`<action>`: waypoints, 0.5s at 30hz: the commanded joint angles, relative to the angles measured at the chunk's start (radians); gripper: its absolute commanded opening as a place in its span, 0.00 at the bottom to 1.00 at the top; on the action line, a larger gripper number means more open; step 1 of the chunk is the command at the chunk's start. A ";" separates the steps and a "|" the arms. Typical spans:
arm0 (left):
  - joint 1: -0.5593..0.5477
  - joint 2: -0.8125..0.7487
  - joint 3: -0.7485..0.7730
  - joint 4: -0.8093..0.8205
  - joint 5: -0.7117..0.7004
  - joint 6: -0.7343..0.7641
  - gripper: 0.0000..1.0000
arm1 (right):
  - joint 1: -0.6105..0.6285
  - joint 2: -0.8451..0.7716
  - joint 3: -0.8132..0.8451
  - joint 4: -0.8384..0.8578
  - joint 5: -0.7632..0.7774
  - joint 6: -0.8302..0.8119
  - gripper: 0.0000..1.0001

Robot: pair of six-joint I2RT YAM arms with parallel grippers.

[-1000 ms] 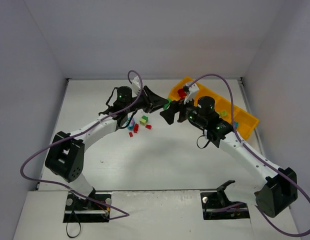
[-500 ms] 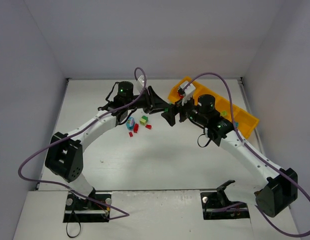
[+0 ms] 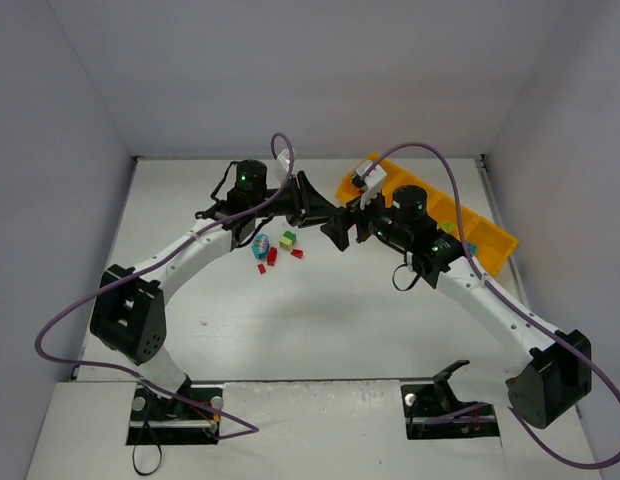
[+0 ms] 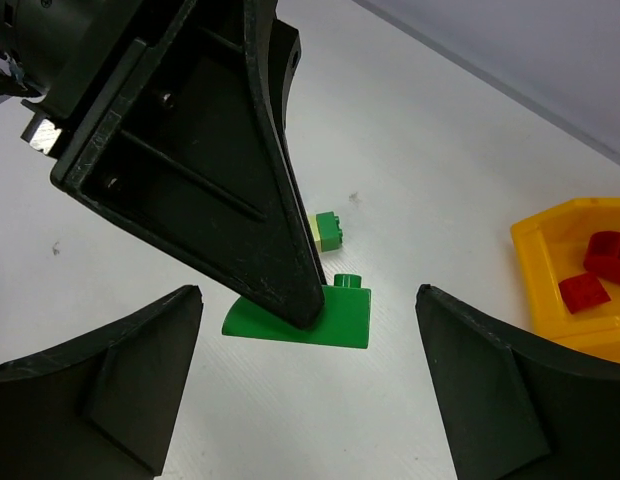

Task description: Sort the legos into containers by color

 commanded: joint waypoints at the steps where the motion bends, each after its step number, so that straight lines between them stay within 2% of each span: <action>1: 0.002 -0.054 0.058 0.055 0.025 0.005 0.00 | 0.010 0.000 0.043 0.064 -0.025 -0.001 0.84; 3: 0.004 -0.056 0.055 0.058 0.023 0.004 0.00 | 0.013 0.001 0.040 0.069 -0.017 -0.001 0.81; 9: 0.002 -0.054 0.053 0.053 0.027 0.004 0.00 | 0.016 -0.005 0.034 0.091 -0.003 -0.001 0.63; 12: 0.002 -0.051 0.052 0.055 0.027 0.002 0.00 | 0.016 0.000 0.031 0.091 -0.006 -0.003 0.47; 13: 0.002 -0.053 0.052 0.055 0.027 0.002 0.00 | 0.016 0.000 0.028 0.089 -0.006 -0.003 0.35; 15: 0.001 -0.054 0.053 0.055 0.027 0.002 0.00 | 0.016 -0.002 0.022 0.087 -0.002 -0.001 0.24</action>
